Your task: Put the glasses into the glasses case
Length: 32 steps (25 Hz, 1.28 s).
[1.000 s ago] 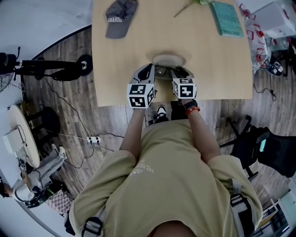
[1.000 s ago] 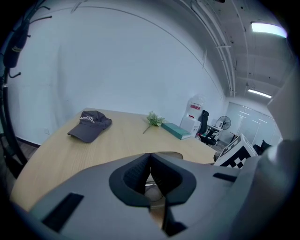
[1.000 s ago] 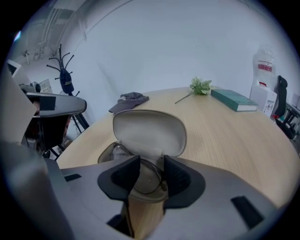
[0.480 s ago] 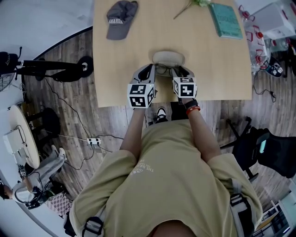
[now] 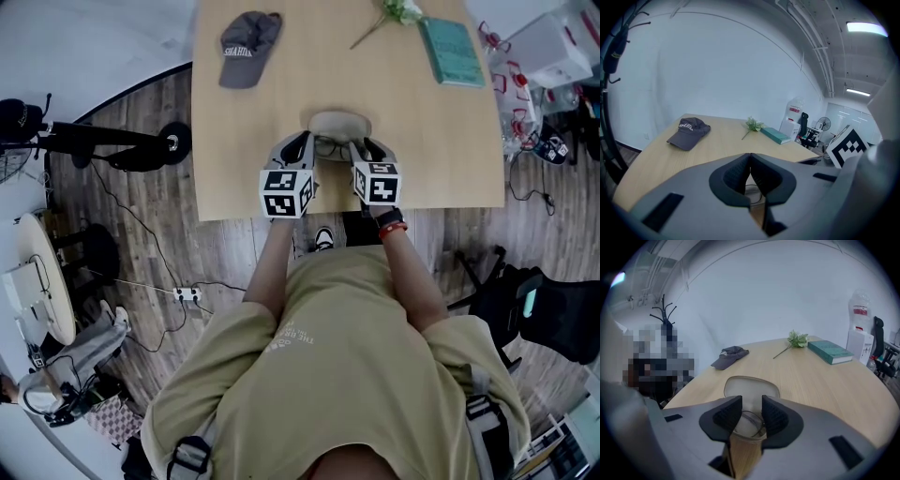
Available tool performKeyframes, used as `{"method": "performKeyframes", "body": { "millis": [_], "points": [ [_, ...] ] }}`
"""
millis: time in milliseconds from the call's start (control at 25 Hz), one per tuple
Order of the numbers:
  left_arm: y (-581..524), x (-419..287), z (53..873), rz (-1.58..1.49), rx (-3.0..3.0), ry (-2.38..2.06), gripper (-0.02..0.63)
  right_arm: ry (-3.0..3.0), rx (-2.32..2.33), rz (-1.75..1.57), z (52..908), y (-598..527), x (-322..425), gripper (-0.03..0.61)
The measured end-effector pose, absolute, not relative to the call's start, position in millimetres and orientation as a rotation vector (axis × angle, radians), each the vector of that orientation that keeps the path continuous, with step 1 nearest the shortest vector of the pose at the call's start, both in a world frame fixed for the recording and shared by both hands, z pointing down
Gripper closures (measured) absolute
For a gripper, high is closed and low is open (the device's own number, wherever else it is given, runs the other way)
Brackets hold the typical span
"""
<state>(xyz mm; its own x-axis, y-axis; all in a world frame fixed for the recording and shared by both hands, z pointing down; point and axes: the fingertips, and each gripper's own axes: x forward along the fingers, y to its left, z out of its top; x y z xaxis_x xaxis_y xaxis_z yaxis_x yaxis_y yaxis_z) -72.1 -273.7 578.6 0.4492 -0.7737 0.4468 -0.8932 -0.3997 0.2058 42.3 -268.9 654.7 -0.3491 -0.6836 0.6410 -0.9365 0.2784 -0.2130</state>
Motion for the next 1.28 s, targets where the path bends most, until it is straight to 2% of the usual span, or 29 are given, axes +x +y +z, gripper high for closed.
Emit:
{"method": "performKeyframes", "body": {
  "millis": [520,840,1280],
  "points": [
    [-275.3,-76.5,531.7,0.322,2.355,-1.470,0.591,-2.207,1.560,0.641,576.4,-275.7,57.1,0.486],
    [-284.1,-79.8,494.4,0.308,2.414,-1.505,0.591,-2.307,1.677,0.680,519.4,-289.0,70.4,0.503],
    [-309.5,-83.2,431.6,0.241,2.453,-1.615,0.591,-2.351,1.766,0.369,437.9,-309.1,74.3,0.537]
  ]
}}
